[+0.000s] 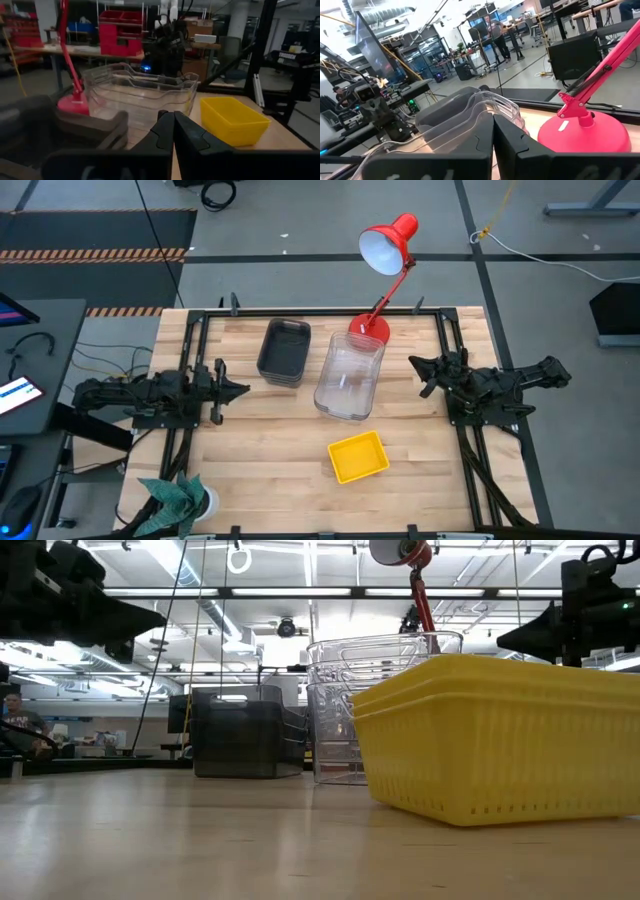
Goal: Stack baskets by color
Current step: Return to Home Position
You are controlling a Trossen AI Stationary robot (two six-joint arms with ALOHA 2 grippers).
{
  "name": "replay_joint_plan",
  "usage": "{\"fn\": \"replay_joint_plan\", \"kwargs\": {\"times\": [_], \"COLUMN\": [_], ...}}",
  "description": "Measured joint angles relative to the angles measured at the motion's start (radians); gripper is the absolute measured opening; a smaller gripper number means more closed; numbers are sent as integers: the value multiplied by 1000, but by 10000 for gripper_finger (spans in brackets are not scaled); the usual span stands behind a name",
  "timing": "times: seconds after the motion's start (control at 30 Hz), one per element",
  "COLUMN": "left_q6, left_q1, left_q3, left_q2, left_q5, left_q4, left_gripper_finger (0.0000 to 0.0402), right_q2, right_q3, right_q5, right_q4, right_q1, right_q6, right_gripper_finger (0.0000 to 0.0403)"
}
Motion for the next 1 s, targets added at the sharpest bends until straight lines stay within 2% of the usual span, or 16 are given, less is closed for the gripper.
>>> {"fn": "replay_joint_plan", "kwargs": {"times": [0.4,0.73,1.0], "left_q6": [-21,-20,-18], "left_q1": [0,0,0], "left_q3": [0,0,0], "left_q2": [8,8,8], "left_q5": [0,1,1], "left_q4": [-1,0,2], "left_gripper_finger": [12,29,20], "right_q2": [0,0,0], "right_q3": [0,0,0], "right_q5": [0,-1,-1], "right_q4": [5,5,5], "right_q1": [0,0,0], "right_q6": [8,8,8], "right_gripper_finger": [14,14,14]}}
